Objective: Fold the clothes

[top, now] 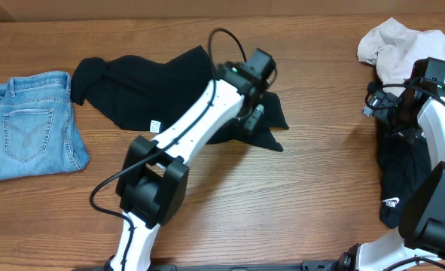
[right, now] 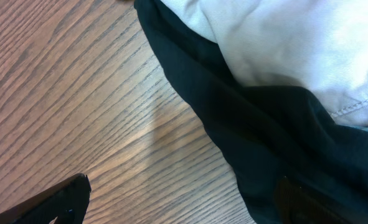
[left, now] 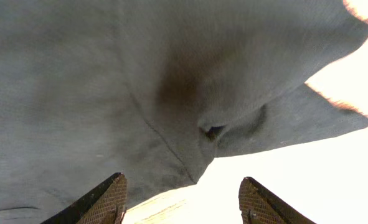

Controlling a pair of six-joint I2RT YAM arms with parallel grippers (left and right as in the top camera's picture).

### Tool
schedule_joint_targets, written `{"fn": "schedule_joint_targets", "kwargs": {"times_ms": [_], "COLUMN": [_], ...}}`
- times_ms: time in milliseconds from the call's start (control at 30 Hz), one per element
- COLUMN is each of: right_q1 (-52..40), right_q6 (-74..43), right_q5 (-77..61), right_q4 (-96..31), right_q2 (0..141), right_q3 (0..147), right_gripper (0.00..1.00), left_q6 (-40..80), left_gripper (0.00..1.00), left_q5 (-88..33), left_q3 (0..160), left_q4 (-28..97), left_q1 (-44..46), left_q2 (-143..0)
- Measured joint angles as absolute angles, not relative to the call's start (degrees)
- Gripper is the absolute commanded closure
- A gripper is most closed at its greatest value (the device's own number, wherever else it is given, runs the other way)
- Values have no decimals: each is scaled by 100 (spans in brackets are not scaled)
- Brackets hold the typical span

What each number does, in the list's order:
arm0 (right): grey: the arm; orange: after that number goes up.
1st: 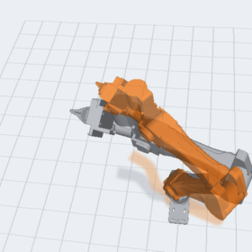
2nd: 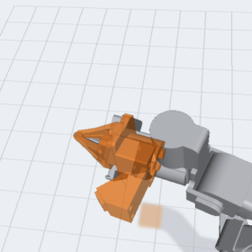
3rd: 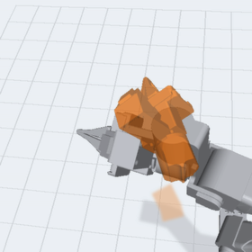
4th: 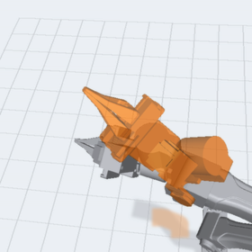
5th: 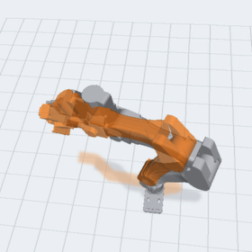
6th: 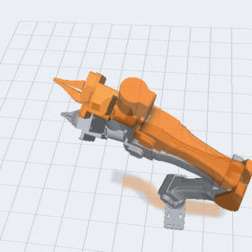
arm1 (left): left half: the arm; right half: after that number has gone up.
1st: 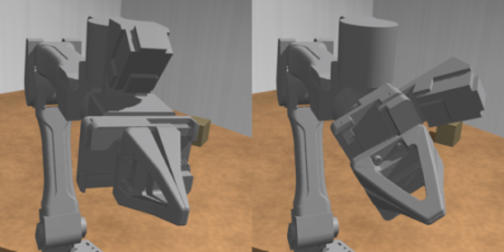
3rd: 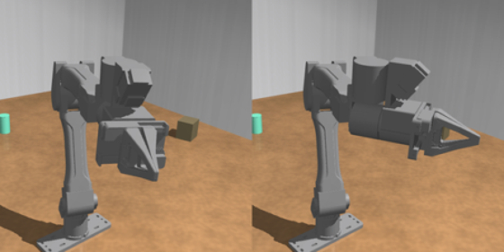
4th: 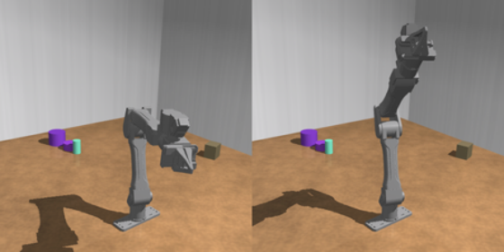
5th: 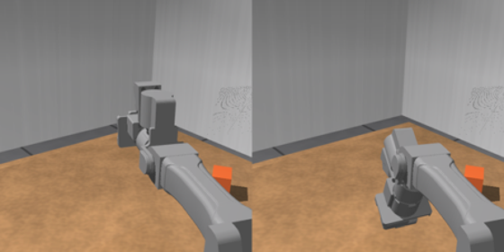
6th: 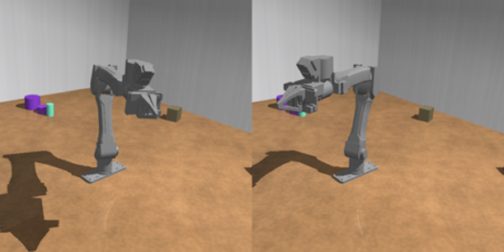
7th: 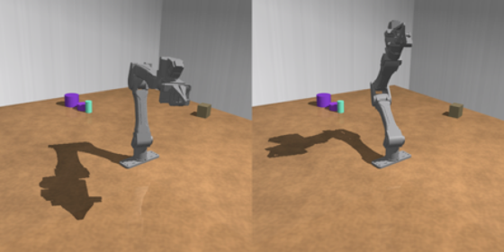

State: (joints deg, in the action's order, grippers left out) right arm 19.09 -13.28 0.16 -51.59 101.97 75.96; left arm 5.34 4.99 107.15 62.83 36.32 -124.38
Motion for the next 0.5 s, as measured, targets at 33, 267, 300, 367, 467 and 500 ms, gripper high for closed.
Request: {"fn": "schedule_joint_targets", "kwargs": {"times_ms": [33,267,300,367,467,500], "right_q1": [1909,1909,1909,1909,1909,1909], "right_q6": [-1328,-1330,-1330,-1330,-1330,-1328], "right_q5": [16,-23,-25,-32,-64,-64], "right_q4": [-5159,-5162,-5164,-5159,-5151,-5144], "right_q2": [10197,10197,10197,10197,10197,10197], "right_q3": [7596,7596,7596,7596,7596,7596], "right_gripper": [2,1,1,1,1,1], "left_q6": [530,403,403,403,403,403], "left_gripper": [40,47,47,46,45,44], "left_q5": [552,952,978,1011,1026,1033], "left_q3": [10648,10545,10545,10545,10545,10543], "left_q4": [6259,6241,6233,6230,6259,6283], "left_q1": [3671,3710,3710,3710,3715,3715], "left_q2": [-12486,-12846,-12870,-12938,-13061,-13100]}}
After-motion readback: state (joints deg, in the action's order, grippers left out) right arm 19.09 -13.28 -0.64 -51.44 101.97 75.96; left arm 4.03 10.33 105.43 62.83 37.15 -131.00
